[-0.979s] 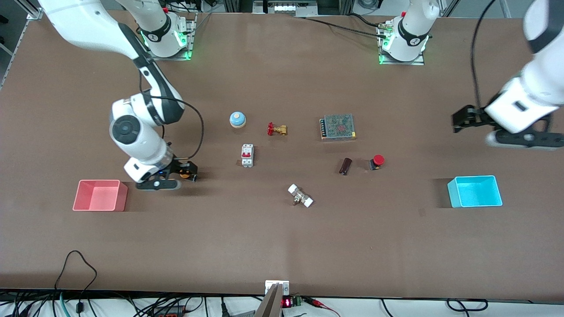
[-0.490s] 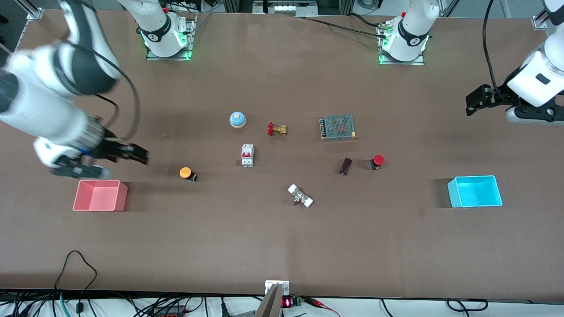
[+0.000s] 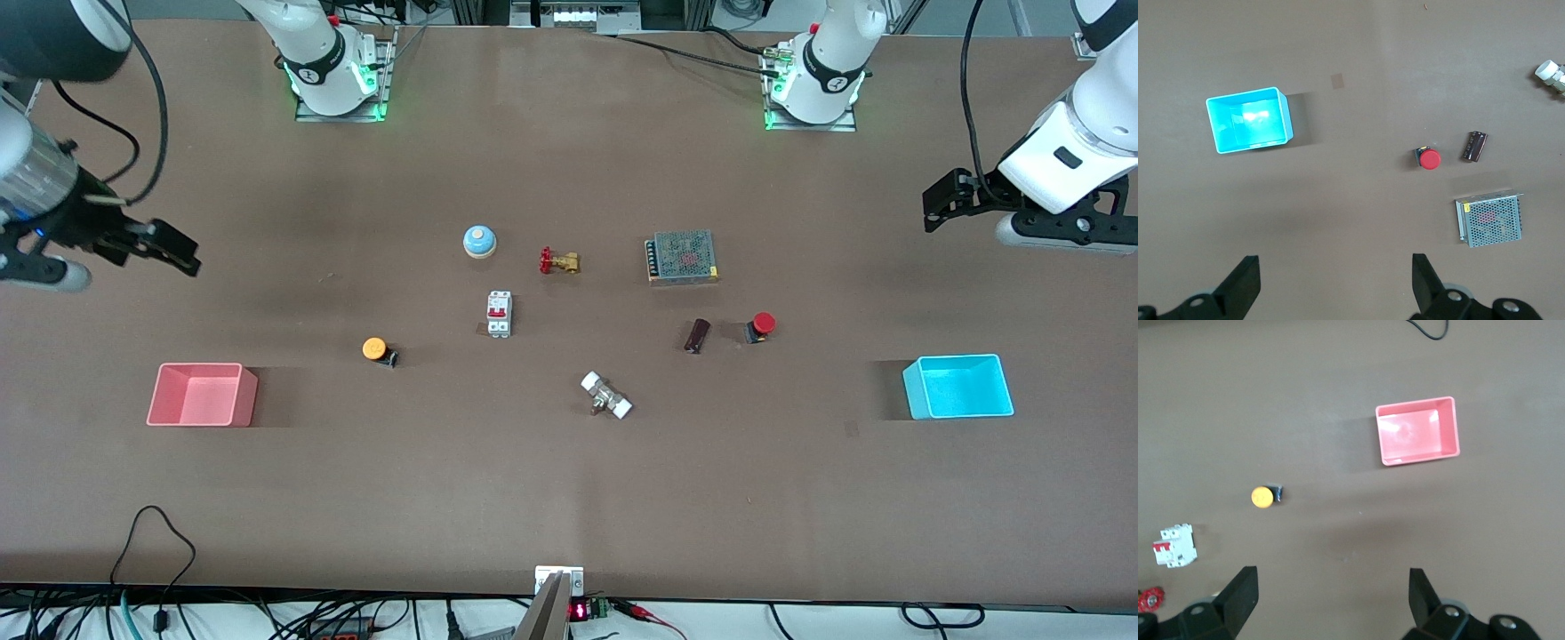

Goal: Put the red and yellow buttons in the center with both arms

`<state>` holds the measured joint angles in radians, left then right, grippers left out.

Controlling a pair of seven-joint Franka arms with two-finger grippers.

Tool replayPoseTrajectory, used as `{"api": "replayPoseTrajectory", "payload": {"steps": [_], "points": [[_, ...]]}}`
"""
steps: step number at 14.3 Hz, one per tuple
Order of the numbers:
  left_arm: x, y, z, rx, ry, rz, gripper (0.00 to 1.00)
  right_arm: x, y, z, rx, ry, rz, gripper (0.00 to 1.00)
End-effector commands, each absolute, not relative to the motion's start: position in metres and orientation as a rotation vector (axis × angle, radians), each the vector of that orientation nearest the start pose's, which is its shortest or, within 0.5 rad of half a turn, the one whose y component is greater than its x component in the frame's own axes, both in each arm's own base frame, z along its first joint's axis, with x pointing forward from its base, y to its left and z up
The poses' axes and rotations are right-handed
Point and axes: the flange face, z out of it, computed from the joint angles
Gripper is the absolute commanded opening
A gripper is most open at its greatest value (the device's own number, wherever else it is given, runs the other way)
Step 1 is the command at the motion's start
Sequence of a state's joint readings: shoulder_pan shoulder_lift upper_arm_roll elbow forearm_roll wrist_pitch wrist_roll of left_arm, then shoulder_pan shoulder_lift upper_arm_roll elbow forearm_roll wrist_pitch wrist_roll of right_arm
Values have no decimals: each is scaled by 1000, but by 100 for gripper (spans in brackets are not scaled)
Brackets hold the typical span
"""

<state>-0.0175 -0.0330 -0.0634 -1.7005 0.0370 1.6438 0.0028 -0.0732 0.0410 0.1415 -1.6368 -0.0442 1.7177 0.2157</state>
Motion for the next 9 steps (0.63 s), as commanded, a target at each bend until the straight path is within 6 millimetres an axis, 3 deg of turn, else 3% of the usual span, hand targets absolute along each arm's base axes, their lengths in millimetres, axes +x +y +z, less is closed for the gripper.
{"api": "replayPoseTrajectory", "payload": {"steps": [1,2,6,9], "points": [[541,-37,590,-3100,144,44,100,568,27,596,-3178,224,-20,100],[541,-39,590,-3100,149,44,100,568,19,594,-3165,244,-9,100],[541,-45,590,-3097,166,41,100,565,26,592,-3147,226,16,100],[542,-44,589,-3099,161,41,100,552,31,596,-3141,219,35,100]]}}
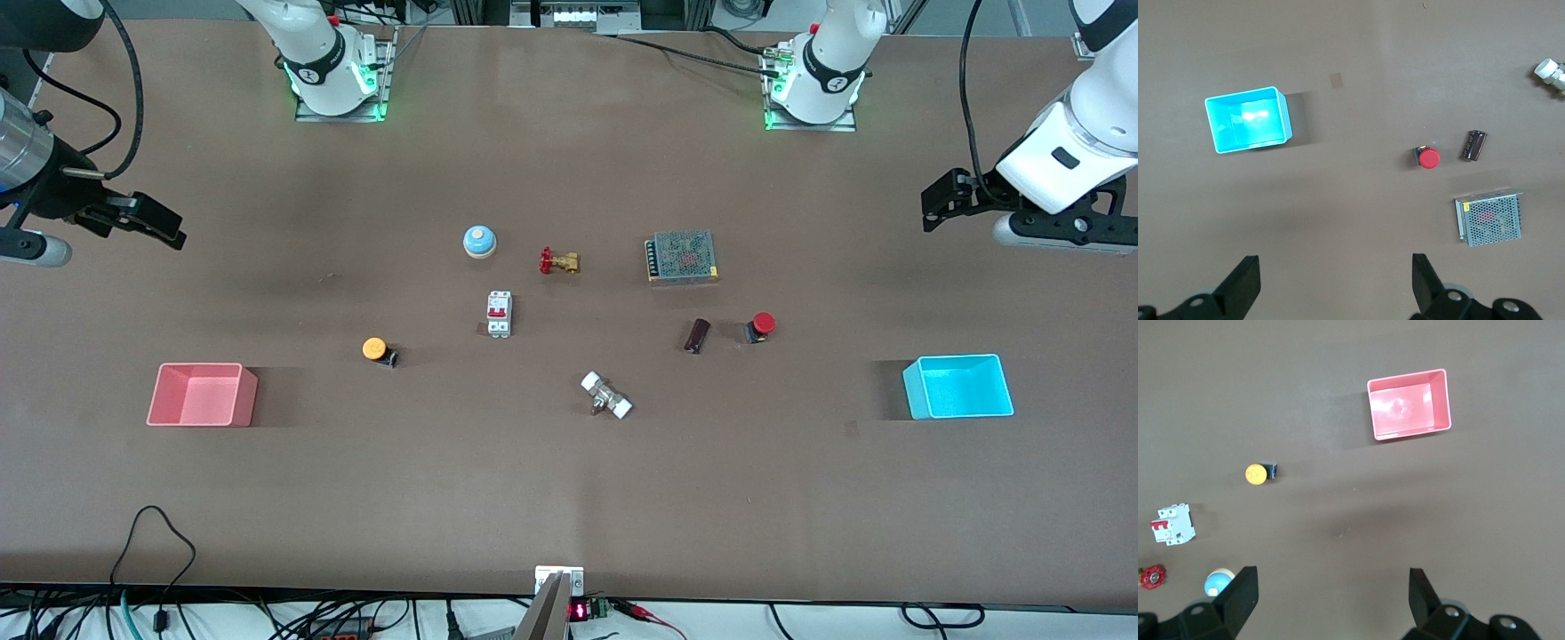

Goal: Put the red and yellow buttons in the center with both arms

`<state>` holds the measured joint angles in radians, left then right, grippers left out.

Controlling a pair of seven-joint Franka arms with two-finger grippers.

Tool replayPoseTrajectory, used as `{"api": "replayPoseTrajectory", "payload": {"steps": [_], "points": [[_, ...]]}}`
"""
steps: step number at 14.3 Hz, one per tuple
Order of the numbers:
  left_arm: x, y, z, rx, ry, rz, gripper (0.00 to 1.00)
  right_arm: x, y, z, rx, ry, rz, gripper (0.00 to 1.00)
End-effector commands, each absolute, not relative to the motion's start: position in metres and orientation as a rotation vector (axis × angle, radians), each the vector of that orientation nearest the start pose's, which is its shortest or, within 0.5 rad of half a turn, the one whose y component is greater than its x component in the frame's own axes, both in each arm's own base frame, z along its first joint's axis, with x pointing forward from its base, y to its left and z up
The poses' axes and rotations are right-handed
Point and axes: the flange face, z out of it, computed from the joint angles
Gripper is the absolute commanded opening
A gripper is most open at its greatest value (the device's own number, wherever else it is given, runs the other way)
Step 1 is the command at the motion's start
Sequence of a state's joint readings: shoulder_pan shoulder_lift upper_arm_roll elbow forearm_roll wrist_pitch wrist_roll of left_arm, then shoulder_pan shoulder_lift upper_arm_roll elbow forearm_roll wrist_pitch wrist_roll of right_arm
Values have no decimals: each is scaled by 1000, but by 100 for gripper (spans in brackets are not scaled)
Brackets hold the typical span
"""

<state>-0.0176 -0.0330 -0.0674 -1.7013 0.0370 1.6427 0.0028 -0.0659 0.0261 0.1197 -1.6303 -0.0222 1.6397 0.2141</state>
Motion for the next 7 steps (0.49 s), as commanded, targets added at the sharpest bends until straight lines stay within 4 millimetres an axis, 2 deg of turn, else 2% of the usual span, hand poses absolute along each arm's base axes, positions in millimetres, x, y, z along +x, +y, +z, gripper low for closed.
{"api": "replayPoseTrajectory", "payload": {"steps": [1,7], "points": [[542,-43,589,-3100,159,43,100,550,32,596,-3142,217,40,100],[542,-40,589,-3098,152,46,100,548,35,598,-3145,207,44,100]]}}
